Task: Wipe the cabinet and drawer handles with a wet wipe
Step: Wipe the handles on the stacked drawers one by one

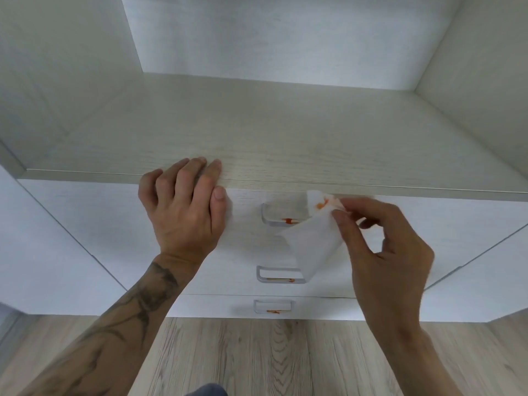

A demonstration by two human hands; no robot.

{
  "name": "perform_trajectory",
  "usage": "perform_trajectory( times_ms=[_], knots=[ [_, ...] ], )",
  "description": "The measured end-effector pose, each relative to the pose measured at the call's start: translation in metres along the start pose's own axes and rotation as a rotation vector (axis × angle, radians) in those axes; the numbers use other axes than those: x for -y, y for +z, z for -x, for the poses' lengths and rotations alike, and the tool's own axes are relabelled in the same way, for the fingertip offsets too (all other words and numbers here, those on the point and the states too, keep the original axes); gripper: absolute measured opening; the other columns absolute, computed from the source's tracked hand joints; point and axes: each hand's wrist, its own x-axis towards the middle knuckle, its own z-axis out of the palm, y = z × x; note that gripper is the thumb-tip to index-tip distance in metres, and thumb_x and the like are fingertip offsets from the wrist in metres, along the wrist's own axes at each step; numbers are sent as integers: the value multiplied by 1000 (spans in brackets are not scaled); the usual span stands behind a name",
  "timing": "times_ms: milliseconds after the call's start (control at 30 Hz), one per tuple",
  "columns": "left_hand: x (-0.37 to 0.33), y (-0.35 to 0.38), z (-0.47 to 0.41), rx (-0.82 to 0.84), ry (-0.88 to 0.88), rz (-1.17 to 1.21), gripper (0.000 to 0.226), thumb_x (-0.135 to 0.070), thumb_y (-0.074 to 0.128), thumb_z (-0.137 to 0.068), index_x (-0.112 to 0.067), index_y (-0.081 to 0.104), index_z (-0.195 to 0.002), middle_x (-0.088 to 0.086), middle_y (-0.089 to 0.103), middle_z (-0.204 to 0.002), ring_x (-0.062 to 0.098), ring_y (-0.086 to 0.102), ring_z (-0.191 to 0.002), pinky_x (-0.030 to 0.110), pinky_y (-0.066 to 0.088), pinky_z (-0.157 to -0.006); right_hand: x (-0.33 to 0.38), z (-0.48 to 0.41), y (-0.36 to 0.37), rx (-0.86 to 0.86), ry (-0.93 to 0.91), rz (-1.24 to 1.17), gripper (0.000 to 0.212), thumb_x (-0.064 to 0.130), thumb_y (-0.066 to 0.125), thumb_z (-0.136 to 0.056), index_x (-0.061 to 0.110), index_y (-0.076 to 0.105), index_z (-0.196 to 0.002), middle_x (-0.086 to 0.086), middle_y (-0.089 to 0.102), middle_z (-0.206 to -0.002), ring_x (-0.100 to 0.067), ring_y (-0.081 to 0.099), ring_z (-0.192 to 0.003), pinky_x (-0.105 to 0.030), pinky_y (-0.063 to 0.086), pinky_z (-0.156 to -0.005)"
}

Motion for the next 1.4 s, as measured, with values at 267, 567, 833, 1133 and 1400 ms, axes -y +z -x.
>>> perform_trajectory(
  times_ms=[267,567,833,1133,1400],
  knots=[
    [0,1,1,-2,5,5,45,-31,34,-112,-13,72,-126,9,70,-121,28,57,-113,46,30,-108,-7,14,15,81,-150,100,17,19,82,-89,16,82,-106,10,76,-111,-21,66,-109,-48,55,-94],
    [-1,2,1,-11,-1,11,44,-31,34,-112,-14,73,-125,8,70,-120,28,58,-112,47,33,-106,-9,12,32,12,-235,168,11,29,82,-92,22,84,-100,17,74,-101,-20,60,-105,-43,40,-97],
    [0,4,0,-22,1,-3,45,-32,34,-112,-14,73,-124,8,71,-119,27,59,-112,46,32,-107,2,10,51,37,-270,168,10,31,83,-92,23,85,-99,17,77,-102,-21,59,-105,-38,36,-97],
    [-1,3,-1,-35,-1,-3,46,-32,33,-112,-14,74,-122,8,73,-117,28,60,-111,47,36,-104,18,16,64,-33,-213,239,6,32,84,-93,26,84,-95,17,77,-95,-21,61,-102,-41,35,-98],
    [-1,3,-1,-26,0,-10,45,-32,34,-111,-15,74,-122,8,73,-117,27,61,-111,48,37,-102,31,19,81,-156,-151,334,7,29,87,-90,27,82,-85,17,76,-90,-20,61,-101,-41,34,-99]
  ],
)
